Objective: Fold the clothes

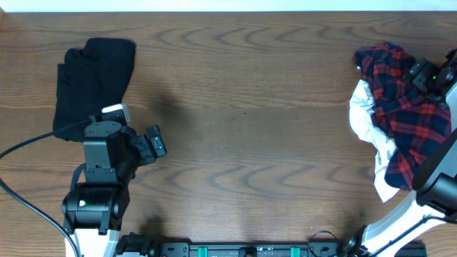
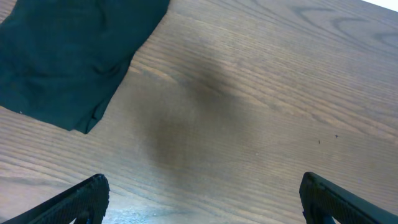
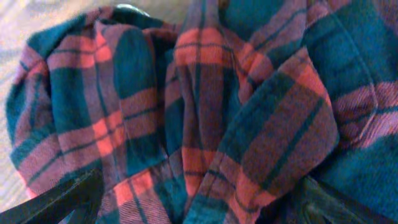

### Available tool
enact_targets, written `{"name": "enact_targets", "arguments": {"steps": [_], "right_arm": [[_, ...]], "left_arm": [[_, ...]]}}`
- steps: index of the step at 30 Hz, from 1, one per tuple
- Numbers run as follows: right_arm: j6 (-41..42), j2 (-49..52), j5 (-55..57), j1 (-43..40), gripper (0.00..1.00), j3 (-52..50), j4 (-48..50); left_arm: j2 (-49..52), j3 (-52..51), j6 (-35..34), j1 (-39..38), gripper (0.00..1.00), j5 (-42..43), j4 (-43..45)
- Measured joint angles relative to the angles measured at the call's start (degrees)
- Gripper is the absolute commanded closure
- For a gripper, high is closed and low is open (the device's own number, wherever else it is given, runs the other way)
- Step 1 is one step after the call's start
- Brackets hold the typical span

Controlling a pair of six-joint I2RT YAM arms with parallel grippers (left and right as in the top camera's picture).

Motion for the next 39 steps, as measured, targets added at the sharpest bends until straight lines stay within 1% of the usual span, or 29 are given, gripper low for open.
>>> {"name": "enact_targets", "arguments": {"steps": [8,13,16,17,20,22,23,24,26,35,39], "right_arm": [[0.3,0.0,0.8,0.0,0.14,0.0,0.4],[0.5,0.6,1.2,0.0,0.27,0.0,0.2],[0.8,1.8,1.7,0.0,0.32,0.0,-0.2],[0.9,2.3,1.8,0.0,0.36,0.0,-0.2],[1.1,3.0,2.1,0.0,0.53,0.0,-0.2],[1.4,3.0,2.2,0.0,0.73,0.0,-0.3],[1.7,3.0,2.2,0.0,0.85,0.0,-0.4],[1.6,3.0,2.1,0.0,0.92,0.0,-0.4],[1.6,3.0,2.2,0.0,0.99,0.0,-0.5],[1.8,2.4,2.0,0.0,0.99,0.0,-0.7],[0.5,-2.0,-0.4,0.0,0.99,0.0,-0.4]], "left_arm": [[0.0,0.0,0.0,0.0,0.02,0.0,0.0],[0.0,0.0,0.0,0.0,0.02,0.0,0.0],[0.0,0.0,0.0,0.0,0.02,0.0,0.0],[0.0,0.0,0.0,0.0,0.02,0.0,0.0],[0.0,0.0,0.0,0.0,0.02,0.0,0.0],[0.0,0.0,0.0,0.0,0.02,0.0,0.0],[0.0,0.0,0.0,0.0,0.02,0.0,0.0],[0.0,0.0,0.0,0.0,0.02,0.0,0.0],[0.0,0.0,0.0,0.0,0.02,0.0,0.0],[0.0,0.0,0.0,0.0,0.02,0.0,0.0],[0.0,0.0,0.0,0.0,0.02,0.0,0.0]]}}
